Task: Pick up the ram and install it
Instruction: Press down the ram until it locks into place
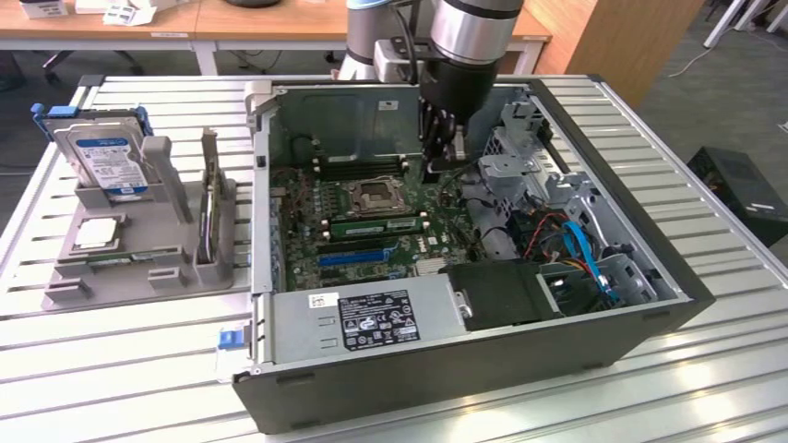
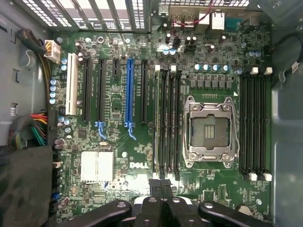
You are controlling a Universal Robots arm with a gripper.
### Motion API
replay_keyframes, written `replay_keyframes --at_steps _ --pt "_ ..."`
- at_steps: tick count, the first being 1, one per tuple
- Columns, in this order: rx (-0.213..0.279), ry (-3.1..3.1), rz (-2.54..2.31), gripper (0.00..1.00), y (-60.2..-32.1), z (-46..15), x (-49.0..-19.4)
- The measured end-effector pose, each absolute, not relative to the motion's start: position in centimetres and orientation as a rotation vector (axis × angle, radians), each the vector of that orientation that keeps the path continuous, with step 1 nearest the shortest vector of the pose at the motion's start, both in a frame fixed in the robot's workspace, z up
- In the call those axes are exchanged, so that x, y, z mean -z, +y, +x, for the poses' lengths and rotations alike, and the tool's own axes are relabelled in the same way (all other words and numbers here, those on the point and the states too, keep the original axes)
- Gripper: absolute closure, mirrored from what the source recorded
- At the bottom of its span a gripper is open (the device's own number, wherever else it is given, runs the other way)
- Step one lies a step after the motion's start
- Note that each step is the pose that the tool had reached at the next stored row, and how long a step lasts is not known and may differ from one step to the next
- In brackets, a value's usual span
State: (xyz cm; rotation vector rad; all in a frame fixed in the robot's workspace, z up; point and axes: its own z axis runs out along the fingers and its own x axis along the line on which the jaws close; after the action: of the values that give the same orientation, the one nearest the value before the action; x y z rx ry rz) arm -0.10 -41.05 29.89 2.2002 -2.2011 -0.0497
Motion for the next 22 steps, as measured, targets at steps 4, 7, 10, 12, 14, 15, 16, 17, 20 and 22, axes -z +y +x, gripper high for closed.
replay_keyframes --at_steps 4,7,10,12,14,15,16,17,20,22 --pt "0.050 -2.201 2.200 0.89 -41.1 -0.1 -29.4" --pt "0.050 -2.201 2.200 0.89 -41.1 -0.1 -28.8" --pt "0.050 -2.201 2.200 0.89 -41.1 -0.1 -28.3" --pt "0.050 -2.201 2.200 0.89 -41.1 -0.1 -28.0" --pt "0.050 -2.201 2.200 0.89 -41.1 -0.1 -27.6" --pt "0.050 -2.201 2.200 0.89 -41.1 -0.1 -27.5" --pt "0.050 -2.201 2.200 0.89 -41.1 -0.1 -27.3" --pt "0.050 -2.201 2.200 0.89 -41.1 -0.1 -27.2" --pt "0.050 -2.201 2.200 0.89 -41.1 -0.1 -26.8" --pt "0.050 -2.201 2.200 0.89 -41.1 -0.1 -26.6"
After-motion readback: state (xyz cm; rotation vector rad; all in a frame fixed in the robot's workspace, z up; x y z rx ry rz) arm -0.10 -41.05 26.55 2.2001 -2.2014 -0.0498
